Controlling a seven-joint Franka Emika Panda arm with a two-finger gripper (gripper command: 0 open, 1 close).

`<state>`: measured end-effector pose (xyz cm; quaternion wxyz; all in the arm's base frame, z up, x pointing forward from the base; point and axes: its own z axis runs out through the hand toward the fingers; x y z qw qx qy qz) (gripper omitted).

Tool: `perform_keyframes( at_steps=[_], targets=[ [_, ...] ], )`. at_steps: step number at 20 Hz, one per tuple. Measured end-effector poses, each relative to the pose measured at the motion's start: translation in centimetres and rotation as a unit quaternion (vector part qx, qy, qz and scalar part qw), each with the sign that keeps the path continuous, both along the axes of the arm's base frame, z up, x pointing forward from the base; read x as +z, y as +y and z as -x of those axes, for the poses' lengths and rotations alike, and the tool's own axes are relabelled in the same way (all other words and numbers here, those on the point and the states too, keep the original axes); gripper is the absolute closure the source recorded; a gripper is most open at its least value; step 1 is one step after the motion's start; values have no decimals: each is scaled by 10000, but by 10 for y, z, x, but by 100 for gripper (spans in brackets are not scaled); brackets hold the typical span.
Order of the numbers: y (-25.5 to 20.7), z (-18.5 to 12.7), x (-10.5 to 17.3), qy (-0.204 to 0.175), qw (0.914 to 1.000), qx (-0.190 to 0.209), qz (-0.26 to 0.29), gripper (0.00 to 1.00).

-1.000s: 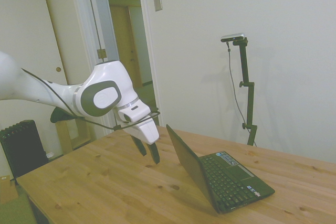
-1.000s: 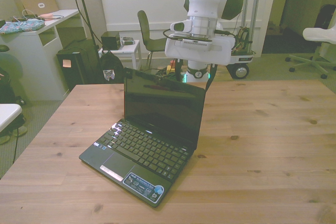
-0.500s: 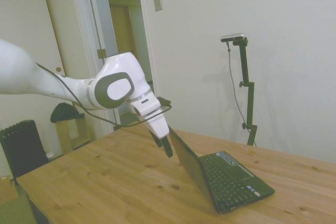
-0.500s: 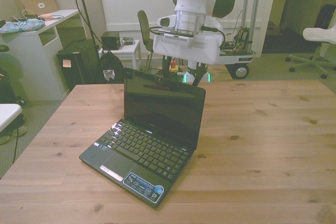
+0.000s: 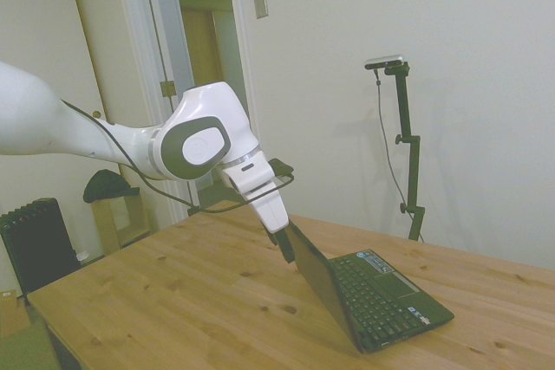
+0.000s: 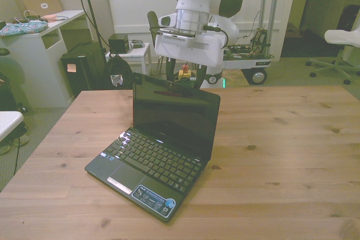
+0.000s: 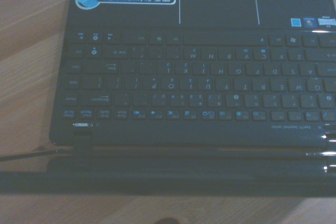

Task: Close the laptop

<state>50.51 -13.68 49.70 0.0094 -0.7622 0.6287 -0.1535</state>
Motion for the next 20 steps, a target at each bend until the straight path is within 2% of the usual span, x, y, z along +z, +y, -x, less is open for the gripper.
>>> perform_keyframes(
  at_steps=[13, 20],
  targets=[
    [-10, -7, 5, 31, 10000, -81, -2, 100],
    [-34, -2, 12, 69, 9997, -250, -18, 100]
  ],
)
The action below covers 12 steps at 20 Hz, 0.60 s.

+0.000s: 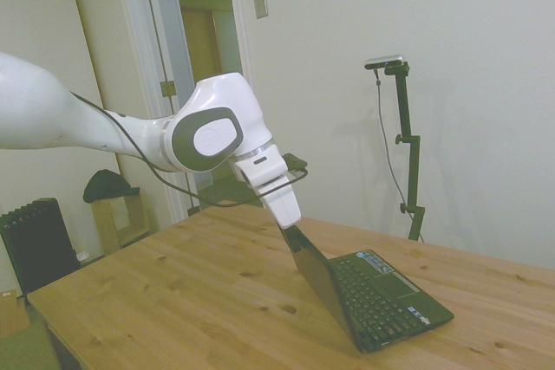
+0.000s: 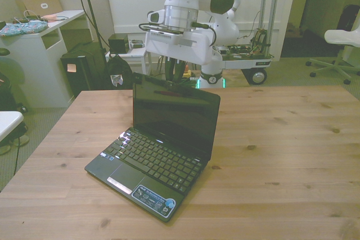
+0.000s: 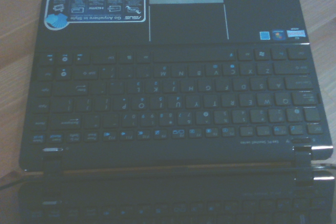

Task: Close the laptop

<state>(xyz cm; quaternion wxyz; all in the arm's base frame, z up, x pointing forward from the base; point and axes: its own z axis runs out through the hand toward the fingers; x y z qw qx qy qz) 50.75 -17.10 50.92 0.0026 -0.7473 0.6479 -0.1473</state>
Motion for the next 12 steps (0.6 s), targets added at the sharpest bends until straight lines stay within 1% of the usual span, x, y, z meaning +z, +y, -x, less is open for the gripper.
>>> perform_keyframes(
  at_steps=[5, 9, 12],
  targets=[
    [-27, -2, -3, 51, 10000, -45, -18, 100],
    [-53, -16, -9, 145, 9999, -62, -24, 100],
    [-73, -33, -17, 196, 9998, -69, -25, 100]
  ],
)
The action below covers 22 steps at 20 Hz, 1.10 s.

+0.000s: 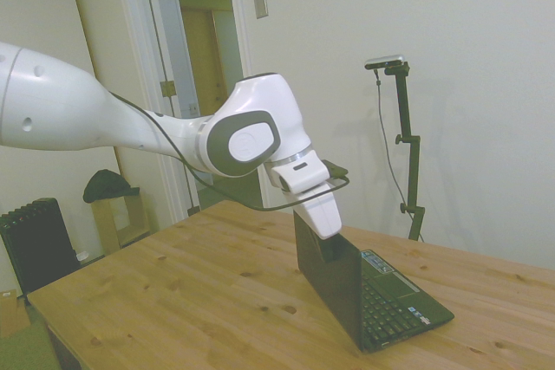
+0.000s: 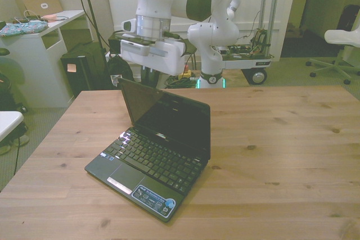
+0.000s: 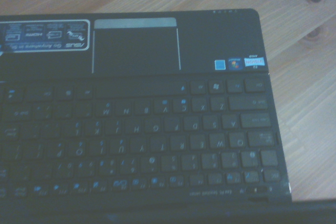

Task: Close the laptop

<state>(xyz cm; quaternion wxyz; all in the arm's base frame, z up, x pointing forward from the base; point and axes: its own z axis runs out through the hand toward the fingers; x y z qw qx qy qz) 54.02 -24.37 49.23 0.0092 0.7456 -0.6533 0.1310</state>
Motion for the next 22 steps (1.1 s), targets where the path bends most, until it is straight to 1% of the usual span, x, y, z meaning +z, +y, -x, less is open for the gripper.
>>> perform_keyframes(
  at_steps=[4, 8, 12, 16, 18, 19, 20, 21, 22],
  targets=[
    [-17, -26, -14, 57, 10000, 22, 25, 100],
    [-31, -43, -37, 153, 9999, 32, 26, 100],
    [-43, -52, -68, 203, 9997, 69, 73, 100],
    [-57, -52, -96, 327, 9994, 50, 71, 100],
    [-58, -50, -100, 345, 9994, 84, 29, 100],
    [-54, -50, -96, 309, 9994, 135, 7, 100],
    [-46, -50, -86, 254, 9994, 228, -2, 100],
    [-31, -48, -71, 184, 9991, 377, -20, 100],
    [-13, -46, -54, 128, 9985, 533, -52, 0]
  ],
)
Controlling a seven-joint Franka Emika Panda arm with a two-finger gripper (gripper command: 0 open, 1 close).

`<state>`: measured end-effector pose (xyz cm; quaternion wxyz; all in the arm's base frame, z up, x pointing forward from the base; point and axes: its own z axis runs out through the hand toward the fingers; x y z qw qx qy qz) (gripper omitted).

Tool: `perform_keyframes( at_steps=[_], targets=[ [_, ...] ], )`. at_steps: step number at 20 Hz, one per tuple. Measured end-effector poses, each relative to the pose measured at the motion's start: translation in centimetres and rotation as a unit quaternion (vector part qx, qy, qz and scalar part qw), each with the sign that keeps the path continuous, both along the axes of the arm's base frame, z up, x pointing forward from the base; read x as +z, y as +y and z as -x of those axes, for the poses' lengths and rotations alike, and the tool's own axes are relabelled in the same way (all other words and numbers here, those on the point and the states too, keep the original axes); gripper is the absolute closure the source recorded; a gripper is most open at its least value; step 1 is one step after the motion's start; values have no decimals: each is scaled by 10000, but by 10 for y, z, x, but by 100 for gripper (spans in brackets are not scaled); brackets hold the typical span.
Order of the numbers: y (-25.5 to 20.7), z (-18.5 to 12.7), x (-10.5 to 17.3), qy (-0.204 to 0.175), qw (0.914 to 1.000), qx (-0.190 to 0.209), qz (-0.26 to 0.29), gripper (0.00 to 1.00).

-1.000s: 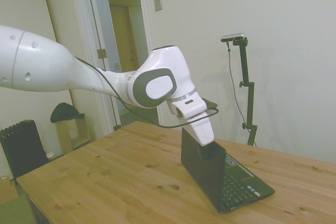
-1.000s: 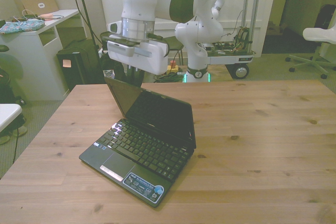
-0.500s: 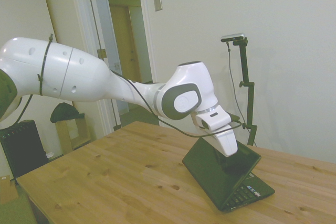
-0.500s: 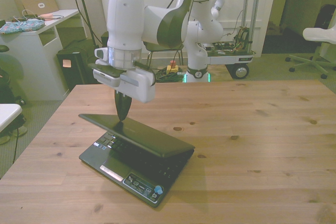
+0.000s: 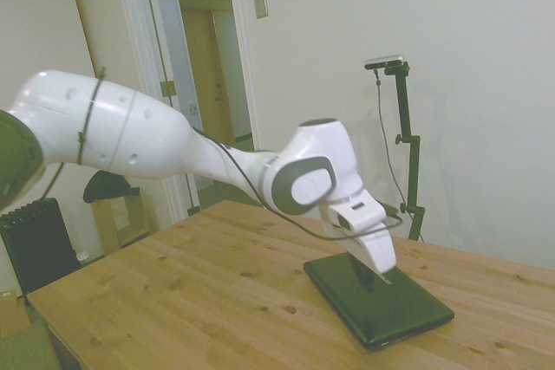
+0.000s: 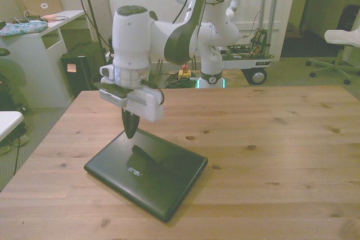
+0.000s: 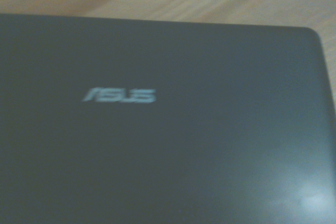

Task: Close the laptop

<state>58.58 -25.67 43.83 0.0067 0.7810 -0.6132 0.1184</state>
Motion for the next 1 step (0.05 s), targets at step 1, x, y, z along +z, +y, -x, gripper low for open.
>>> perform_keyframes(
  at_steps=[1],
  targets=[
    [22, 4, 19, -49, 9998, 164, -53, 0]
  ],
)
